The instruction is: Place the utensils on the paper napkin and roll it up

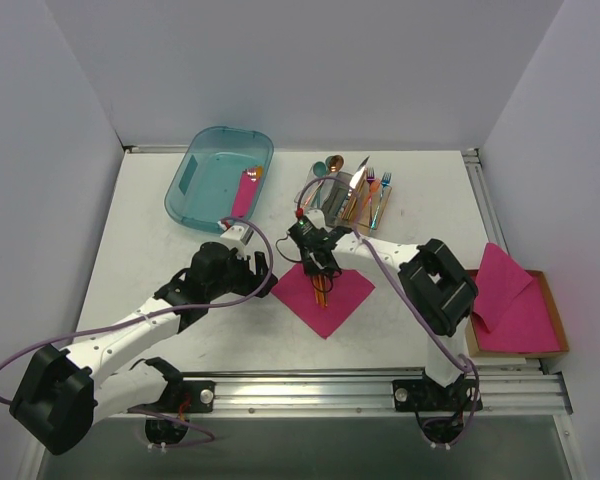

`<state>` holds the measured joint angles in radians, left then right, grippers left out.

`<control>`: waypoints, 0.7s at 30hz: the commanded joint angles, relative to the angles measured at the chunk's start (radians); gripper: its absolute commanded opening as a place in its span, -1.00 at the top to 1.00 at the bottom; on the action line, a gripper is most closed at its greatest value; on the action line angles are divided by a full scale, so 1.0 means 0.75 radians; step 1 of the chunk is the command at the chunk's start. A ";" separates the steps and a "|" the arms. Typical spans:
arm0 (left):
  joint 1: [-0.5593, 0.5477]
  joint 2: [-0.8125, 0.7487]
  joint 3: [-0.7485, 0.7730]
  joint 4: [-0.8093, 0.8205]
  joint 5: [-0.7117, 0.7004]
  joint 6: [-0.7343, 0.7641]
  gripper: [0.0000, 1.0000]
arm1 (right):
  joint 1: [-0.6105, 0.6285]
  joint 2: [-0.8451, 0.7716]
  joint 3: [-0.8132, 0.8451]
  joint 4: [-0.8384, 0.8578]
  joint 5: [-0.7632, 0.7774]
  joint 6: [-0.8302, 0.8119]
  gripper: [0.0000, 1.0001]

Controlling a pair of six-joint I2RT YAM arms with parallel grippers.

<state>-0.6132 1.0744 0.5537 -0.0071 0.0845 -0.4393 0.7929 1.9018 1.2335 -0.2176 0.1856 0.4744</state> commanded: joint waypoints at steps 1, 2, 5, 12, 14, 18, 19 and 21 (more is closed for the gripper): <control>0.004 -0.009 0.002 0.034 0.018 0.019 -0.62 | -0.008 -0.096 0.022 -0.058 0.068 0.028 0.92; 0.004 -0.009 0.002 0.034 0.018 0.019 -0.63 | -0.012 -0.114 0.016 -0.053 0.068 0.036 0.92; 0.004 -0.009 0.002 0.034 0.016 0.019 -0.63 | -0.020 -0.145 -0.006 -0.027 0.051 0.051 0.92; 0.004 -0.007 0.002 0.034 0.020 0.021 -0.63 | -0.055 -0.133 -0.029 0.004 0.039 0.104 0.90; 0.004 -0.009 0.002 0.032 0.020 0.019 -0.63 | -0.057 -0.131 -0.047 0.016 0.039 0.122 0.90; 0.004 -0.009 0.002 0.034 0.020 0.019 -0.63 | -0.067 -0.128 -0.074 0.043 0.035 0.141 0.88; 0.004 -0.007 0.002 0.034 0.020 0.019 -0.63 | -0.069 -0.128 -0.078 0.049 0.037 0.143 0.86; 0.004 -0.003 0.004 0.034 0.022 0.019 -0.63 | -0.073 -0.128 -0.094 0.069 0.033 0.145 0.80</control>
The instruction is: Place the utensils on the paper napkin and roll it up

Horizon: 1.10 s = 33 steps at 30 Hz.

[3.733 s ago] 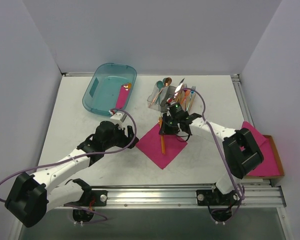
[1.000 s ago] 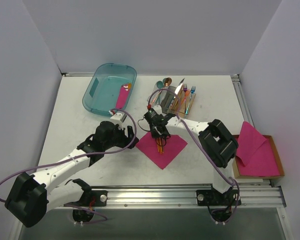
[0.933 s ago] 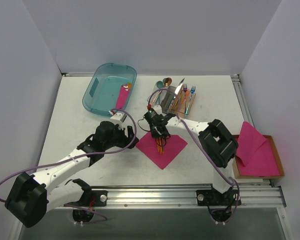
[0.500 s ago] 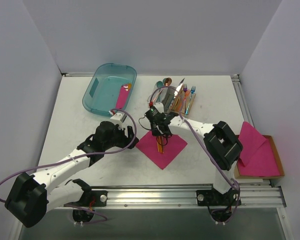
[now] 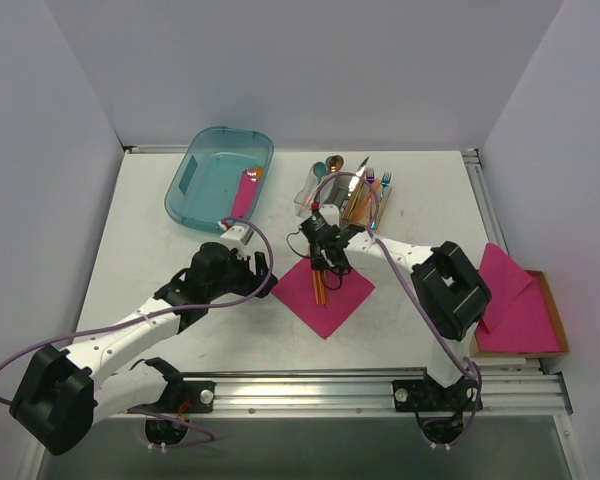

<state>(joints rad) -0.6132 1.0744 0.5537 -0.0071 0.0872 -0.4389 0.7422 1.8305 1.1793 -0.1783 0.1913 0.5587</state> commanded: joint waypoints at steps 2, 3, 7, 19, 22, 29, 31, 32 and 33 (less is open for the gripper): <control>0.004 -0.003 0.002 0.034 0.019 0.019 -0.62 | -0.012 -0.031 -0.036 0.035 -0.005 0.030 0.78; 0.004 -0.005 0.002 0.034 0.019 0.019 -0.63 | -0.010 -0.031 -0.038 0.049 -0.006 0.030 0.79; 0.004 -0.011 0.002 0.034 0.017 0.019 -0.62 | -0.012 -0.035 -0.043 0.054 -0.012 0.032 0.81; 0.004 -0.003 0.002 0.036 0.017 0.019 -0.62 | -0.014 -0.074 -0.049 0.039 0.017 0.045 0.58; 0.004 0.007 0.006 0.038 0.017 0.019 -0.62 | -0.034 -0.143 -0.102 0.017 0.041 0.057 0.60; 0.004 0.020 0.008 0.046 0.029 0.019 -0.63 | -0.177 -0.338 -0.316 0.009 0.025 0.096 0.84; 0.002 0.018 0.012 0.046 0.031 0.019 -0.63 | -0.204 -0.375 -0.382 0.007 0.035 0.112 0.98; 0.000 0.018 0.012 0.044 0.031 0.019 -0.63 | -0.212 -0.381 -0.404 0.009 0.037 0.114 1.00; -0.003 0.014 0.012 0.042 0.029 0.019 -0.62 | -0.218 -0.387 -0.435 0.011 0.039 0.120 1.00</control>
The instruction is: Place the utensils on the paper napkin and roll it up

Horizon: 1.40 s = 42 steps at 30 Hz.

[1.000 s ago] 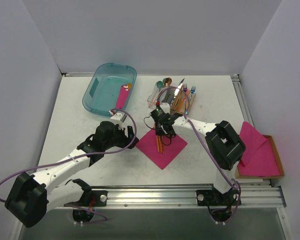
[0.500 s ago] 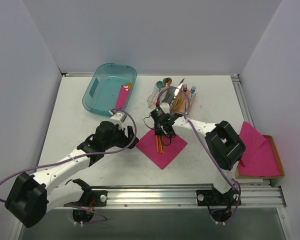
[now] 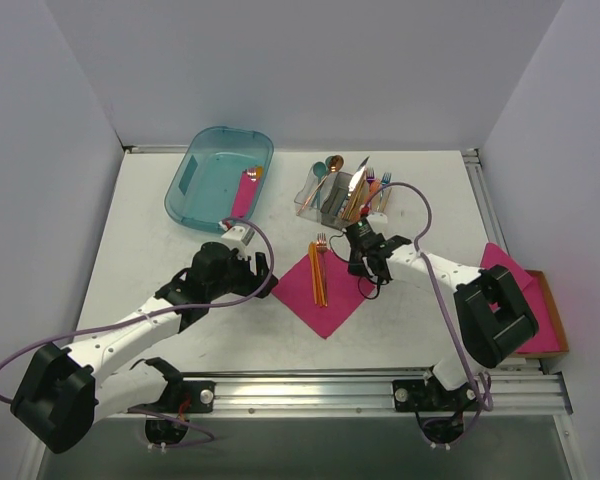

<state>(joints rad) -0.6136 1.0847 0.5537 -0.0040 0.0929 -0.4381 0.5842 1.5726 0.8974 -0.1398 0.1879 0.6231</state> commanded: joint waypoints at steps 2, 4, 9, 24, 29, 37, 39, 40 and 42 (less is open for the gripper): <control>-0.002 -0.012 0.008 0.036 0.017 0.018 -0.63 | -0.020 -0.049 -0.086 -0.020 0.042 0.042 1.00; -0.002 -0.017 0.002 0.034 0.017 0.018 -0.62 | -0.022 -0.045 -0.108 -0.006 0.038 0.049 1.00; -0.002 -0.021 0.002 0.032 0.023 0.014 -0.62 | -0.022 -0.037 -0.145 0.035 0.030 0.071 1.00; 0.000 -0.039 0.008 -0.064 -0.064 -0.025 -0.63 | 0.127 -0.141 -0.364 0.029 0.073 0.284 1.00; 0.004 -0.058 0.014 -0.111 -0.114 -0.050 -0.63 | 0.319 -0.199 -0.405 -0.024 0.099 0.447 1.00; 0.049 -0.111 0.002 -0.146 -0.197 -0.085 -0.63 | 0.626 -0.379 -0.442 -0.120 0.150 0.679 1.00; 0.055 -0.113 0.000 -0.146 -0.206 -0.089 -0.63 | 0.675 -0.383 -0.403 -0.175 0.158 0.695 1.00; 0.055 -0.115 0.002 -0.146 -0.206 -0.089 -0.63 | 0.685 -0.385 -0.385 -0.234 0.187 0.695 1.00; 0.057 -0.113 0.000 -0.144 -0.208 -0.089 -0.63 | 0.704 -0.405 -0.319 -0.280 0.218 0.663 1.00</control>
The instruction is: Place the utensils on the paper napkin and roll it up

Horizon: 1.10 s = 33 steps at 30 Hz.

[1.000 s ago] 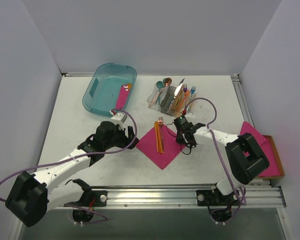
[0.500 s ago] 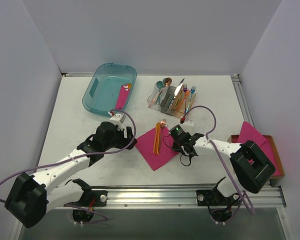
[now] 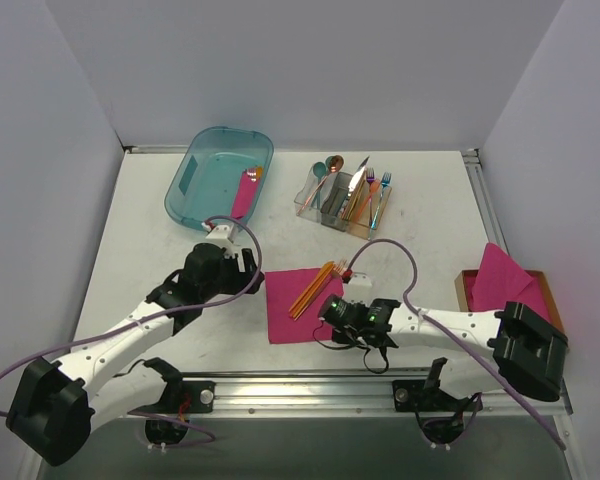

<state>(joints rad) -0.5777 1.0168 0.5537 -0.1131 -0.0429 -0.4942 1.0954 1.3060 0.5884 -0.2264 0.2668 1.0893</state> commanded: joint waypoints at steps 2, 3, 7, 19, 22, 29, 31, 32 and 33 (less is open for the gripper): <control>0.014 -0.022 0.002 0.006 -0.025 -0.014 -0.63 | 0.035 -0.074 0.125 -0.142 0.129 -0.028 0.74; 0.014 -0.022 0.002 0.004 -0.031 -0.014 -0.63 | 0.037 -0.087 0.152 -0.118 0.123 -0.071 0.64; 0.056 -0.030 0.008 -0.021 -0.039 -0.040 -0.63 | 0.077 -0.015 0.246 -0.034 0.115 -0.316 0.37; 0.435 -0.014 -0.067 0.065 0.350 -0.079 -0.68 | 0.354 0.418 0.512 0.161 0.133 -0.718 0.27; 0.447 -0.024 -0.078 0.075 0.374 -0.077 -0.68 | 0.376 0.490 0.567 0.171 0.137 -0.773 0.16; 0.461 -0.028 -0.084 0.083 0.409 -0.075 -0.68 | 0.386 0.629 0.682 0.142 0.154 -0.857 0.16; 0.464 -0.030 -0.086 0.085 0.415 -0.073 -0.68 | 0.382 0.660 0.708 0.136 0.158 -0.875 0.20; 0.466 -0.032 -0.088 0.085 0.417 -0.073 -0.68 | 0.380 0.666 0.715 0.136 0.143 -0.888 0.20; 0.464 -0.034 -0.088 0.085 0.419 -0.073 -0.68 | 0.380 0.680 0.727 0.134 0.143 -0.890 0.20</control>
<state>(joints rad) -0.2386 1.0111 0.4885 -0.1005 0.2447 -0.5465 1.3819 1.8000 1.0866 -0.0998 0.3393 0.4667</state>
